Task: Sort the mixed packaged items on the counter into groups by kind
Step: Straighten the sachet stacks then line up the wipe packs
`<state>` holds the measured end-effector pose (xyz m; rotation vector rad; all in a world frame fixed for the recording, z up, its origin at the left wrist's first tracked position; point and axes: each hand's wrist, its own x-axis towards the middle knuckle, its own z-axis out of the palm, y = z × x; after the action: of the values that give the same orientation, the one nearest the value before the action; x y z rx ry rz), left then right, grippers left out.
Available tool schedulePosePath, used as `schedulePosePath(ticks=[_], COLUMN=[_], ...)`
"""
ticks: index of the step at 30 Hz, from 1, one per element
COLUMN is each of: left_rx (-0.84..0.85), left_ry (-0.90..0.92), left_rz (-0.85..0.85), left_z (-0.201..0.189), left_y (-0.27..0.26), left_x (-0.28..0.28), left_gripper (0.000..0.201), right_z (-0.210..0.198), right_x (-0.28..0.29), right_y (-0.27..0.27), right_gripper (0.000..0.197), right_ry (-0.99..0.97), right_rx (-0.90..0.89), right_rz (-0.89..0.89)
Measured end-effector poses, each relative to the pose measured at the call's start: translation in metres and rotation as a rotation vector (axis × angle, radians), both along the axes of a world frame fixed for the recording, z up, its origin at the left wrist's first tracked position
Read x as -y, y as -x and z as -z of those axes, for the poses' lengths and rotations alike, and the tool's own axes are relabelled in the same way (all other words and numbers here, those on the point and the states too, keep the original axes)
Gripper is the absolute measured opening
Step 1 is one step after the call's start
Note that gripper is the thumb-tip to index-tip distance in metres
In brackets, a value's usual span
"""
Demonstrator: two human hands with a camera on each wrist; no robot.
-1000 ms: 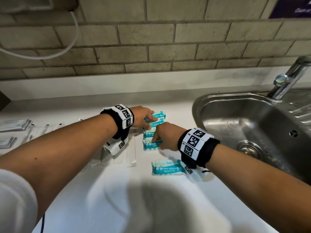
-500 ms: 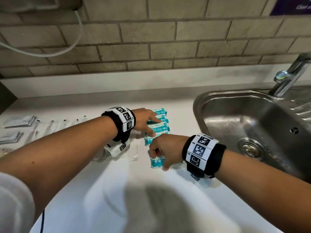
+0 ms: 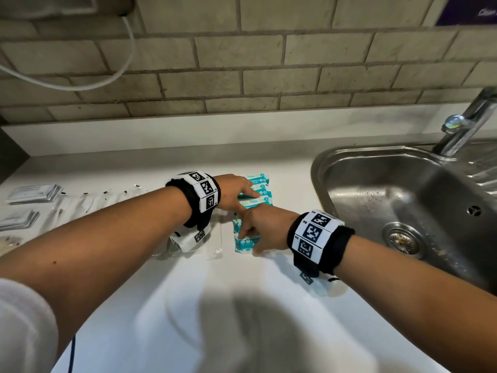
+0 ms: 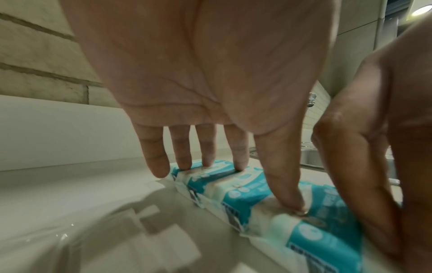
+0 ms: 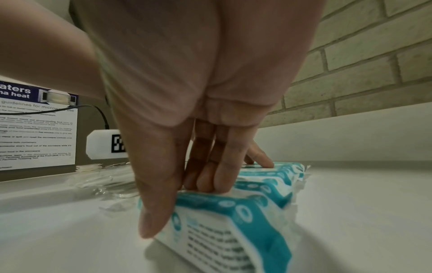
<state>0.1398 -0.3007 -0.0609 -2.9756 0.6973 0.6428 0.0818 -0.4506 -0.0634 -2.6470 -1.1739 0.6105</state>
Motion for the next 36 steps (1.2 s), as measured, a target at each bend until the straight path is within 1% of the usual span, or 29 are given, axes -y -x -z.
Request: schedulePosePath(ticks=[8, 10, 11, 13, 15, 16, 18, 19, 21, 23, 24, 26, 28, 30, 33, 36], left_rx=[0.012, -0.004, -0.003, 0.054, 0.131, 0.132, 0.066, 0.032, -0.056, -0.099, -0.100, -0.112, -0.106, -0.103, -0.140, -0.137], left_ry=[0.024, 0.080, 0.152, 0.325, 0.477, 0.557, 0.699, 0.728, 0.719, 0.632, 0.573, 0.506, 0.429, 0.436, 0.519, 0.515], left_rz=[0.008, -0.037, -0.094, -0.255, -0.454, -0.571, -0.797, -0.888, -0.990, -0.961, -0.928, -0.894, -0.859, -0.882, -0.936, -0.922], left_z=[0.003, 0.001, -0.001, -0.008, -0.013, -0.014, -0.012, -0.010, -0.006, 0.000, 0.002, 0.005, 0.007, 0.010, 0.011, 0.011], left_y=[-0.001, 0.000, -0.001, -0.006, -0.016, -0.021, -0.028, -0.030, -0.030, -0.030, -0.030, -0.032, -0.033, -0.037, -0.039, -0.040], left_x=[-0.001, -0.004, -0.006, -0.013, -0.021, -0.023, -0.027, -0.027, -0.026, -0.022, -0.020, -0.015, -0.012, -0.011, -0.010, -0.008], left_gripper=[0.059, 0.059, 0.056, 0.046, 0.035, 0.029, 0.018, 0.014, 0.009, 0.018, 0.020, 0.015, 0.013, 0.014, 0.016, 0.016], right_z=[0.008, 0.006, 0.003, -0.006, -0.014, -0.015, -0.017, -0.017, -0.015, -0.011, -0.010, -0.003, 0.006, 0.015, 0.020, 0.020], right_x=[-0.003, -0.001, 0.000, 0.005, 0.010, 0.012, 0.015, 0.016, 0.016, 0.013, 0.010, 0.004, -0.002, -0.007, -0.010, -0.010], right_y=[-0.007, -0.008, -0.010, -0.017, -0.032, -0.042, -0.064, -0.076, -0.094, -0.105, -0.108, -0.113, -0.116, -0.120, -0.123, -0.125], right_gripper=[0.048, 0.051, 0.051, 0.042, 0.035, 0.036, 0.045, 0.050, 0.057, 0.059, 0.057, 0.053, 0.044, 0.032, 0.037, 0.037], right_ry=[-0.004, -0.018, -0.037, -0.123, -0.240, -0.294, -0.353, -0.338, -0.203, -0.048, -0.019, -0.039, -0.043, 0.008, 0.057, 0.059], right_rx=[-0.011, -0.055, -0.082, -0.094, -0.013, 0.056, 0.145, 0.143, 0.069, 0.000, -0.035, -0.111, -0.149, -0.109, -0.060, -0.066], right_rz=[0.025, 0.037, 0.049, 0.098, 0.211, 0.292, 0.457, 0.527, 0.621, 0.639, 0.642, 0.661, 0.671, 0.639, 0.640, 0.628])
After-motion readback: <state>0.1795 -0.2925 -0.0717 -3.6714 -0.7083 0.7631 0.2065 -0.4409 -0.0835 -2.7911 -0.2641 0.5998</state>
